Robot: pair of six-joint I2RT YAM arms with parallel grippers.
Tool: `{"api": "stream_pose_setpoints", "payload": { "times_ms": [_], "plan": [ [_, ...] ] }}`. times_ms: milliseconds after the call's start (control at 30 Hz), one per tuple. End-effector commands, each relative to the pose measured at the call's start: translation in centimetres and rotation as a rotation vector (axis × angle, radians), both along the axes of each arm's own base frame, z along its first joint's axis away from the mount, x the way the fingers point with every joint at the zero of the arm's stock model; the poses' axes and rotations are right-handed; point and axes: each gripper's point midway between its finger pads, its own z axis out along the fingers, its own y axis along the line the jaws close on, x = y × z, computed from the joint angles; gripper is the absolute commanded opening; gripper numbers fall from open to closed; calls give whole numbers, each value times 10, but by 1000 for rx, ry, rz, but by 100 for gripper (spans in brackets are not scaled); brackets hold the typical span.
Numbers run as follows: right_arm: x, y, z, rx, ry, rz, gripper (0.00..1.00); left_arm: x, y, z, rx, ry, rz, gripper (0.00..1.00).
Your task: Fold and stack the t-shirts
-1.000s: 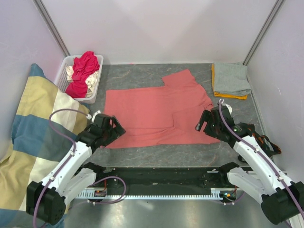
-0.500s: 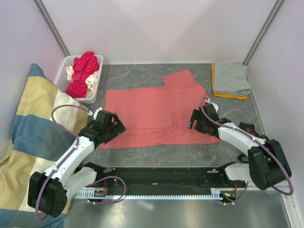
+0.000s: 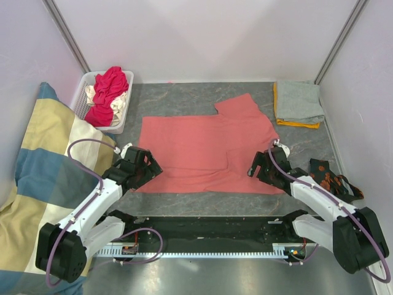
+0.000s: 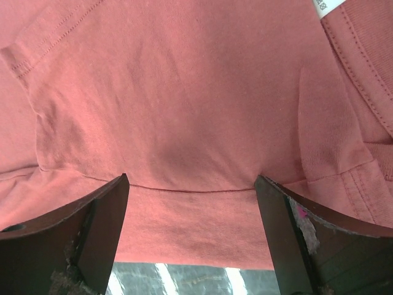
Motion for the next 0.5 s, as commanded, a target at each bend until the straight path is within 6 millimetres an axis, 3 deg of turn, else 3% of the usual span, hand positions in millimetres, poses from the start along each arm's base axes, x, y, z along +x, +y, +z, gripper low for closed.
{"api": "stream_pose_setpoints", "payload": {
  "times_ms": [0,133,233,333,367,433,467],
  "plan": [
    [-39,-9,-14,-9,131,-30,93,5,4,3,26,-37,-3,100],
    [-58,-16,-15,-20,178,-45,94,1,4,4,16,-39,-3,100],
    [-62,-21,-2,-21,153,-62,95,-4,2,4,-2,-41,-9,100],
    [-49,-8,26,49,70,-47,96,-1,0,14,-17,-69,-16,100],
    [-34,-4,49,68,9,-46,96,3,-1,20,-17,-90,-18,100],
    [-10,-4,75,53,-73,-64,98,19,-4,47,-19,-160,-25,100],
    [9,-1,104,45,-150,-51,98,30,-4,63,-5,-197,-29,100]
  ]
}}
